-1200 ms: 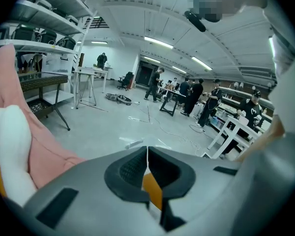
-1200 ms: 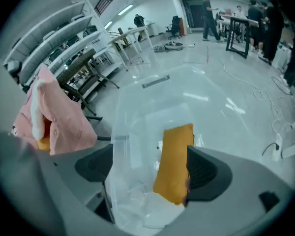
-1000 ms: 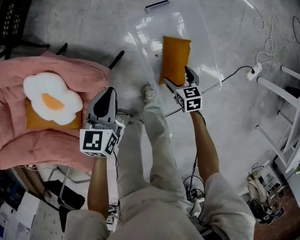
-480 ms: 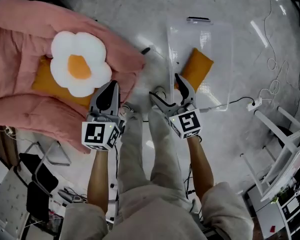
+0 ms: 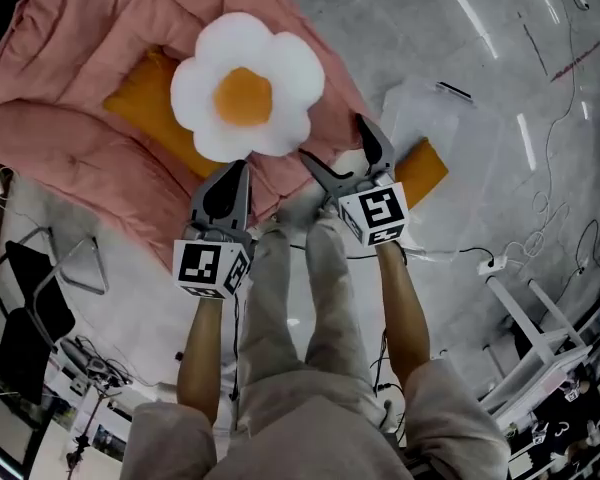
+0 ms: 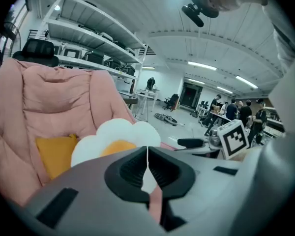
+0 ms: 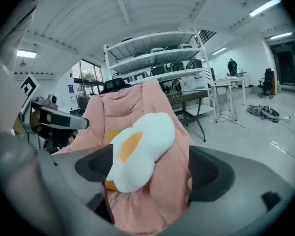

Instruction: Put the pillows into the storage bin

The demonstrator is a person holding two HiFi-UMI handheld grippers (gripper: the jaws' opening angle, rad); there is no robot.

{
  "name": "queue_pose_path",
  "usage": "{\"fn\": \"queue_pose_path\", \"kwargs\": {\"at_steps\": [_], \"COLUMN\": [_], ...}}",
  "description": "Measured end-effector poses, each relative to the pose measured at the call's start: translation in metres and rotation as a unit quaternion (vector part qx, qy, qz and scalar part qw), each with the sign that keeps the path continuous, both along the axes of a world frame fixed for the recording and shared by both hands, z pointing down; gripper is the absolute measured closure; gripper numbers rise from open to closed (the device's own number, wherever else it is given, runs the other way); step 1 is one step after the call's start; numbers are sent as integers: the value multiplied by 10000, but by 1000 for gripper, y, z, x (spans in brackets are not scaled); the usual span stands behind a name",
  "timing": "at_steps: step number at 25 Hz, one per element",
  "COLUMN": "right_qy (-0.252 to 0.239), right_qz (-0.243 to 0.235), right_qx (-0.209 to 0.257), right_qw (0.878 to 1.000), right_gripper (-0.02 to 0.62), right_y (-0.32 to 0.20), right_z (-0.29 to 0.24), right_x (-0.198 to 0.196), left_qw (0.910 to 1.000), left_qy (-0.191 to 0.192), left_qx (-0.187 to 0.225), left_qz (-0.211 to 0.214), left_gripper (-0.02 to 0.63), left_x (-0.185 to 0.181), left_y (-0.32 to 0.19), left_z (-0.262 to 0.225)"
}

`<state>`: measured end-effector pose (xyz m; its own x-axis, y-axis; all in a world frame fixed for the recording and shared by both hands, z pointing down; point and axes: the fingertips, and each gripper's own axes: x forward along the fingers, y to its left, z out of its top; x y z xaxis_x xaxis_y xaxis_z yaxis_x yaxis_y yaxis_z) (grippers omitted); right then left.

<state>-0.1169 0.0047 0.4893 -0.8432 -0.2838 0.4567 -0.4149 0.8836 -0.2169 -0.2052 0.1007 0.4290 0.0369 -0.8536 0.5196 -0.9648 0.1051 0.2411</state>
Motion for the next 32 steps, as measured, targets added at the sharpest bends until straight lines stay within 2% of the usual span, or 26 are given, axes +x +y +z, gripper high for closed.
{"fn": "queue_pose_path", "kwargs": {"at_steps": [2, 7, 12, 16, 18, 19, 21, 23, 26, 32], "right_qy": [40, 299, 500, 825, 1031, 1123, 1274, 1337, 1211, 601], "right_qz": [-117, -178, -52, -41, 59, 148, 217, 87, -140, -373], "right_qx": [66, 317, 273, 256, 319, 348, 361, 420, 536, 787], "right_qw": [9999, 9989, 9984, 9963, 9941, 9930, 9910, 9901, 9911, 9944], "right_gripper": [107, 92, 91, 94, 115, 185, 238, 284, 339, 373], "right_y": [-7, -40, -59, -64, -70, -74, -76, -73, -69, -44], "right_z": [0, 2, 12, 27, 34, 36, 39, 38, 32, -25], "right_x": [-27, -79, -112, -126, -129, -129, -131, -134, -129, -121], "left_qw": [9999, 9994, 9982, 9975, 9974, 9973, 9973, 9973, 9974, 9981], "left_qy": [6, 7, -54, -14, 5, 17, 34, 30, 33, -28], "left_qx": [26, 106, 220, 249, 253, 254, 258, 266, 284, 330], "left_qz": [-118, -334, -555, -655, -678, -683, -686, -683, -665, -524], "left_gripper": [591, 591, 591, 591, 591, 591, 591, 591, 591, 591], "left_x": [-15, -45, -76, -88, -93, -96, -102, -103, -96, -70], "left_y": [8, 20, 35, 43, 43, 43, 44, 43, 38, 32], "left_z": [-1, -7, -11, -11, -11, -11, -12, -13, -15, -30]}}
